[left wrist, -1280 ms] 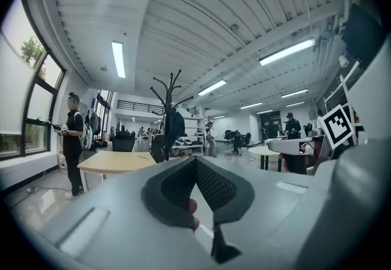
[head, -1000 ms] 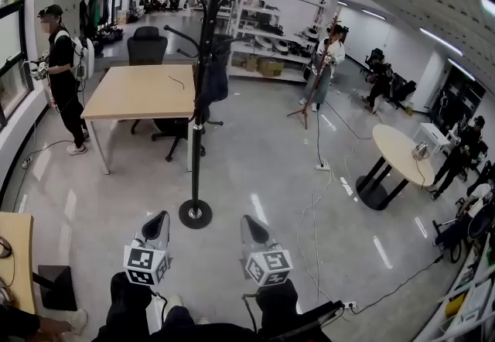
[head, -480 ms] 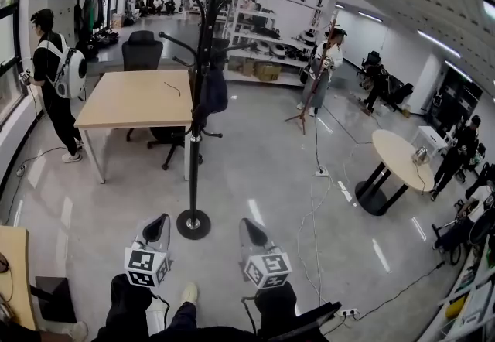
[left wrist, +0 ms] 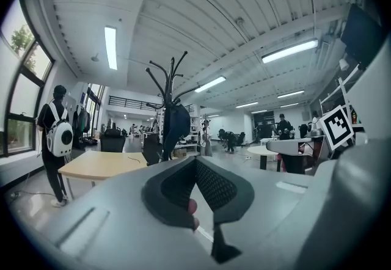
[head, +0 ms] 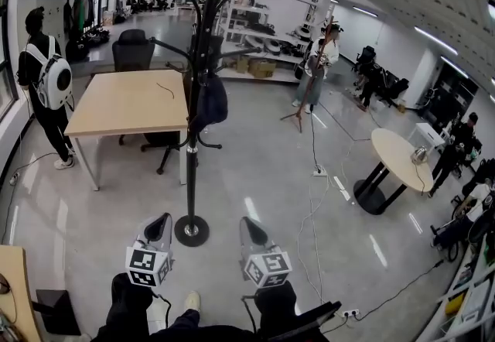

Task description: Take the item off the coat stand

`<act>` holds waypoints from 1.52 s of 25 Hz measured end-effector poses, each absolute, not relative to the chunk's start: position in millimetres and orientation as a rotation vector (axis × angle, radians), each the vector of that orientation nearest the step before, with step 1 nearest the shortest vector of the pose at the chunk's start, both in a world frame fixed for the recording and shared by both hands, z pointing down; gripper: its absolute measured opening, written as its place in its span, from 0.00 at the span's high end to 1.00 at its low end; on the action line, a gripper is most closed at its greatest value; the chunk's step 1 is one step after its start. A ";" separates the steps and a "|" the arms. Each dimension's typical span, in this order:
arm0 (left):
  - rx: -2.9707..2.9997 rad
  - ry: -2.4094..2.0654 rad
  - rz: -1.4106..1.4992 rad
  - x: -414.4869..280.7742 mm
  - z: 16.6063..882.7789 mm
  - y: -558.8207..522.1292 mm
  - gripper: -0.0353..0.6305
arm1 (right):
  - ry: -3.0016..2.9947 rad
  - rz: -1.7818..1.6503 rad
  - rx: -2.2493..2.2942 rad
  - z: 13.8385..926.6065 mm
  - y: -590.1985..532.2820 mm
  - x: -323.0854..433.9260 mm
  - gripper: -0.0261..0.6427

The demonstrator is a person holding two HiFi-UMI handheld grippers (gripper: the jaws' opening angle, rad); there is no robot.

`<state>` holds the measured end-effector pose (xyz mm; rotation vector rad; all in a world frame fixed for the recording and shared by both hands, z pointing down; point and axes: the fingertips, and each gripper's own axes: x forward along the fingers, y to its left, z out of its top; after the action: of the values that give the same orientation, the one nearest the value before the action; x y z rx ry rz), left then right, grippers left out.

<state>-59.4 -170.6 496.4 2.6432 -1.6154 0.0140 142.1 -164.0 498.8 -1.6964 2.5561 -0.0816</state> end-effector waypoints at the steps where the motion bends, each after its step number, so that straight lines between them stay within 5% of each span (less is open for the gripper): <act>1: 2.644 -1.610 0.013 -60.2 496.0 -177.5 0.94 | 2.557 -0.080 -1.699 498.4 -170.5 140.7 0.96; 38: 2.705 -1.474 -0.006 -82.3 488.6 -369.2 0.94 | 2.456 -0.055 -1.824 476.5 -340.5 120.4 0.96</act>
<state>-82.3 -369.2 488.6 2.7048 -1.4741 -0.0056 120.4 -340.5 476.5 -1.8243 2.4564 -0.0554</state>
